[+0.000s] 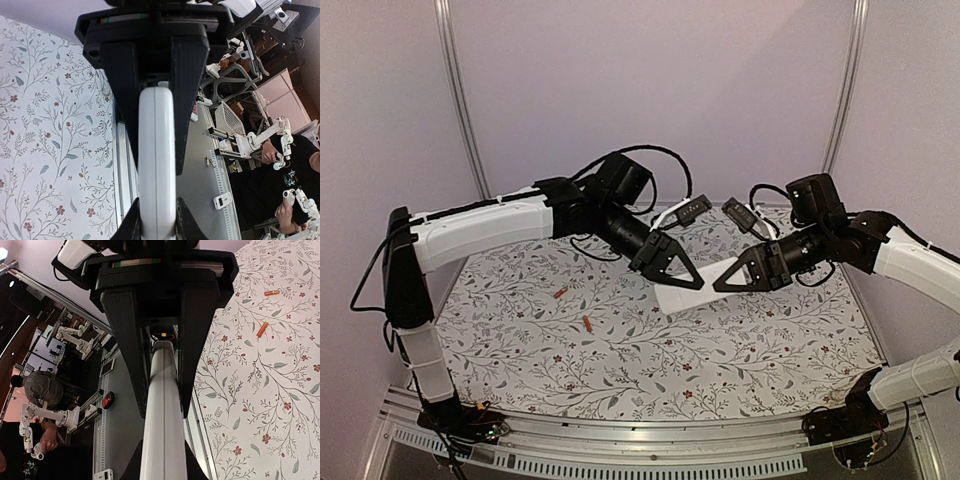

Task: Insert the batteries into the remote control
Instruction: Pass from the left arm to the right, then remove the battery cover from the remote control.

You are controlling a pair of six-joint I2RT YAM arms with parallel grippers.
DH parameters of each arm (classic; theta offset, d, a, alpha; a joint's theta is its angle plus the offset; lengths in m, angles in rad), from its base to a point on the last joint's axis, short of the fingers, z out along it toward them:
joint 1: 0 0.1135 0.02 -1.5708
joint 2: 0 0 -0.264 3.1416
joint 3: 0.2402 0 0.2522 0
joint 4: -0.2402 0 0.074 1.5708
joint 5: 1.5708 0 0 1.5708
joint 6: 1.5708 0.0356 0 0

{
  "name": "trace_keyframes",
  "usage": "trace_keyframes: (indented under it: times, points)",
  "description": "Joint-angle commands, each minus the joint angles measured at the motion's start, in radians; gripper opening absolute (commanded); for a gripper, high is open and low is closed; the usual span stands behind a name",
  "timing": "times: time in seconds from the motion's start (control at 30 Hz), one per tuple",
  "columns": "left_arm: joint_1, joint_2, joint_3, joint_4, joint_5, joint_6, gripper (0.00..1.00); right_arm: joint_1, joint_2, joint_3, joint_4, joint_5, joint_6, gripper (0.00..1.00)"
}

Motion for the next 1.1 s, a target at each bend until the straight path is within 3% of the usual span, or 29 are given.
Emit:
trace_keyframes:
  times: [0.0,0.13,0.27,0.47,0.63,1.07]
  points:
    - [0.031,-0.001,-0.007,0.053,-0.039,0.003,0.31,0.005,-0.002,0.014,0.017,-0.027,0.051,0.00]
    - [0.076,-0.065,-0.127,0.233,-0.078,-0.126,0.56,-0.012,-0.016,-0.002,0.076,0.025,0.096,0.00]
    - [0.108,-0.142,-0.257,0.401,-0.152,-0.227,0.64,-0.077,-0.046,-0.057,0.197,0.113,0.207,0.00]
    - [0.129,-0.219,-0.446,0.701,-0.301,-0.400,0.64,-0.105,-0.109,-0.148,0.340,0.253,0.314,0.00]
    - [0.126,-0.212,-0.490,0.820,-0.373,-0.503,0.63,-0.105,-0.141,-0.185,0.396,0.313,0.375,0.00]
    - [0.090,-0.131,-0.429,0.830,-0.386,-0.536,0.48,-0.105,-0.140,-0.199,0.438,0.320,0.425,0.00]
